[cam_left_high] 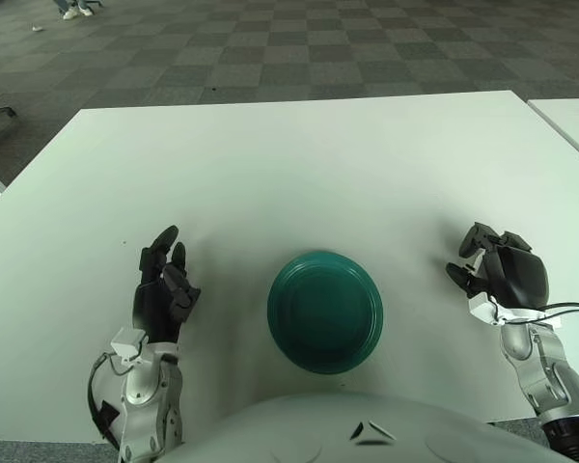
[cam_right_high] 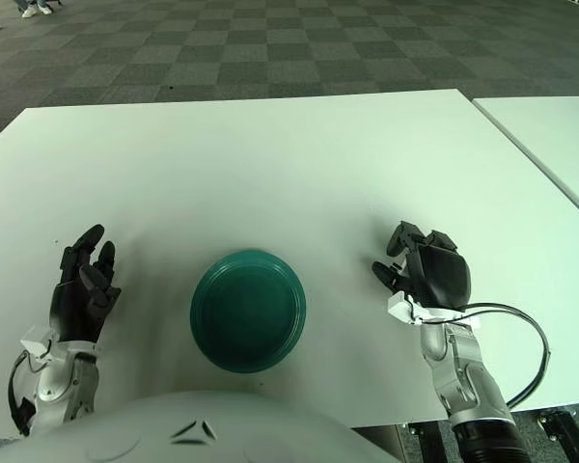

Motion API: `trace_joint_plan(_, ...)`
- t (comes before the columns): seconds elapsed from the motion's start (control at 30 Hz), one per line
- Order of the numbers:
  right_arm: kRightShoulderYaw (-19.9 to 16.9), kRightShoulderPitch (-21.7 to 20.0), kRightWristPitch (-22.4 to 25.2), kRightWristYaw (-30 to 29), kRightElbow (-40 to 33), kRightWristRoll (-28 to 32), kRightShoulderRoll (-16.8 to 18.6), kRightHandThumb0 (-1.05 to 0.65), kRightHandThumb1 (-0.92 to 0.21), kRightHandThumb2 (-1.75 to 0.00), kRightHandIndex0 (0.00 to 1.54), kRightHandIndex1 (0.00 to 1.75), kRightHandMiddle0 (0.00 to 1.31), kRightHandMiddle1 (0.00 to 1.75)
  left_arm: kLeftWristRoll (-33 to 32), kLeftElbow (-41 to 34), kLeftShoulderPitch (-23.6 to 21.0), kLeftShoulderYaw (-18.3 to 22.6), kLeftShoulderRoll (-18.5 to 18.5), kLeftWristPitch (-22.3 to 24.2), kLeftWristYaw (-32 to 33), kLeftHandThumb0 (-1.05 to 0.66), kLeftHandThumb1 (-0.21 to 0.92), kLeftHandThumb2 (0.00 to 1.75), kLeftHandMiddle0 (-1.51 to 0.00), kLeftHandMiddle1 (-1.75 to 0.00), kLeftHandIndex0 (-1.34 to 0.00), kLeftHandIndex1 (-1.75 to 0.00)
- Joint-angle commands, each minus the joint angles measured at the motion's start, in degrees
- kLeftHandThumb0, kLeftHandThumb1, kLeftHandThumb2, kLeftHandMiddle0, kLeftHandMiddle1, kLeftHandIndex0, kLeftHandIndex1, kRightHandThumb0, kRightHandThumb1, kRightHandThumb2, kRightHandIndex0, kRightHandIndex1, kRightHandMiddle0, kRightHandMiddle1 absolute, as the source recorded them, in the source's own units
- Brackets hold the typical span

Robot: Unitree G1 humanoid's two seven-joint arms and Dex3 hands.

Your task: Put the charger into the plate.

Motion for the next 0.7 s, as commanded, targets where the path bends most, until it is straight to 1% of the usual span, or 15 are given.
trace_joint_plan(0.0, -0.4, -0.6, 0.6, 0.2, -0.5, -0.6, -0.2, -0.44, -0.47, -1.12, 1.00, 1.75, 0.50, 1.75, -0.1, -0.1, -0.8, 0.3, 0.4, 0.6, -0.1, -0.96, 0.92, 1.05, -0.26, 0.00, 0.00, -0.74)
trace_joint_plan(0.03, -0.3, -0.6, 0.9, 0.1, -0.5, -1.2, -0.3, -0.43, -0.50, -1.08, 0.90, 1.72, 0.47, 1.75, -0.1, -0.1, -0.8, 0.4, 0.4, 0.6, -0.1, -0.96, 0.92, 1.05, -0.26, 0.00, 0.00, -0.74)
trace_joint_plan(0.07, -0.2, -0.6, 1.6, 0.1, -0.6, -1.8, -0.4, -0.42, -0.57, -0.99, 0.75, 1.70, 0.42, 1.75, -0.1, -0.1, -0.8, 0.4, 0.4, 0.6, -0.2, -0.96, 0.92, 1.05, -0.26, 0.00, 0.00, -0.74)
trace_joint_plan(0.1, -0.2, -0.6, 2.0, 0.2, -0.6, -2.3, -0.4, -0.40, -0.66, -0.88, 0.63, 1.59, 0.36, 1.75, -0.1, -0.1, -0.9, 0.4, 0.4, 0.6, -0.2, -0.96, 0.92, 1.05, -0.26, 0.00, 0.00, -0.74)
trace_joint_plan(0.13, 0.0, -0.6, 3.7, 0.6, -1.0, -3.6, -0.4, -0.39, -0.72, -0.80, 0.55, 1.51, 0.33, 1.75, -0.1, -0.1, -0.9, 0.4, 0.4, 0.6, -0.2, -0.96, 0.92, 1.05, -0.26, 0.00, 0.00, -0.74)
trace_joint_plan(0.17, 0.1, -0.5, 4.9, 0.9, -1.2, -4.6, -0.4, -0.49, -0.76, -0.78, 0.48, 1.41, 0.29, 1.67, -0.1, -0.1, -0.9, 0.4, 0.5, 0.6, -0.2, -0.96, 0.92, 1.05, -0.26, 0.00, 0.00, -0.74)
trace_joint_plan(0.2, 0.2, -0.3, 7.0, 1.4, -1.7, -6.2, -0.5, -0.63, -0.82, -0.77, 0.40, 1.22, 0.24, 1.54, -0.1, -0.1, -0.9, 0.4, 0.5, 0.6, -0.2, -0.96, 0.92, 1.05, -0.26, 0.00, 0.00, -0.74)
trace_joint_plan(0.23, 0.3, -0.1, 8.5, 1.8, -2.1, -7.4, -0.5, -0.70, -0.84, -0.77, 0.36, 1.11, 0.19, 1.48, -0.1, -0.1, -0.9, 0.4, 0.5, 0.6, -0.2, -0.96, 0.92, 1.05, -0.26, 0.00, 0.00, -0.74)
trace_joint_plan(0.3, 0.0, 0.9, 11.8, 3.1, -4.1, -9.8, -0.6, -0.86, -0.89, -0.77, 0.26, 0.75, 0.08, 1.25, -0.1, -0.1, -0.9, 0.5, 0.4, 0.6, -0.2, -0.96, 0.92, 1.05, -0.26, 0.00, 0.00, -0.74)
trace_joint_plan(0.33, 0.0, 1.1, 12.6, 3.5, -4.6, -10.3, -0.6, -0.90, -0.90, -0.77, 0.23, 0.63, 0.05, 1.16, -0.1, -0.1, -1.0, 0.5, 0.4, 0.7, -0.2, -0.96, 0.92, 1.05, -0.26, 0.00, 0.00, -0.74)
trace_joint_plan(0.37, 0.0, 1.3, 13.3, 3.9, -5.0, -10.7, -0.6, -0.92, -0.90, -0.77, 0.22, 0.59, 0.04, 1.13, -0.1, -0.1, -1.1, 0.5, 0.4, 0.7, -0.2, -0.96, 0.92, 1.05, -0.26, 0.00, 0.00, -0.74)
trace_joint_plan(0.43, -1.2, 3.9, 17.4, 8.3, -11.4, -13.5, -1.1, -0.96, -0.91, -0.77, 0.20, 0.47, 0.02, 1.01, -0.1, -0.1, -1.1, 0.5, 0.4, 0.8, -0.2, -0.96, 0.92, 1.05, -0.26, 0.00, 0.00, -0.74)
trace_joint_plan(0.5, -1.3, 5.2, 21.4, 12.4, -15.6, -16.8, -1.3, -1.01, -0.92, -0.78, 0.17, 0.30, 0.01, 0.80, -0.1, -0.1, -1.1, 0.5, 0.4, 0.8, -0.2, -0.96, 0.92, 1.05, -0.26, 0.00, 0.00, -0.74)
trace_joint_plan(0.53, -0.9, 5.0, 22.8, 13.7, -15.8, -18.3, -1.3, -1.02, -0.92, -0.79, 0.16, 0.25, 0.00, 0.70, 0.0, 0.0, -1.3, 0.5, 0.4, 0.8, -0.2, -0.96, 0.92, 1.05, -0.26, 0.00, 0.00, -0.74)
trace_joint_plan(0.67, 0.1, 4.7, 25.8, 16.8, -16.4, -21.8, -1.2, -1.04, -0.92, -0.80, 0.14, 0.16, 0.00, 0.53, 0.1, 0.1, -1.5, 0.6, 0.4, 0.9, -0.1, -0.96, 0.92, 1.05, -0.26, 0.00, 0.00, -0.74)
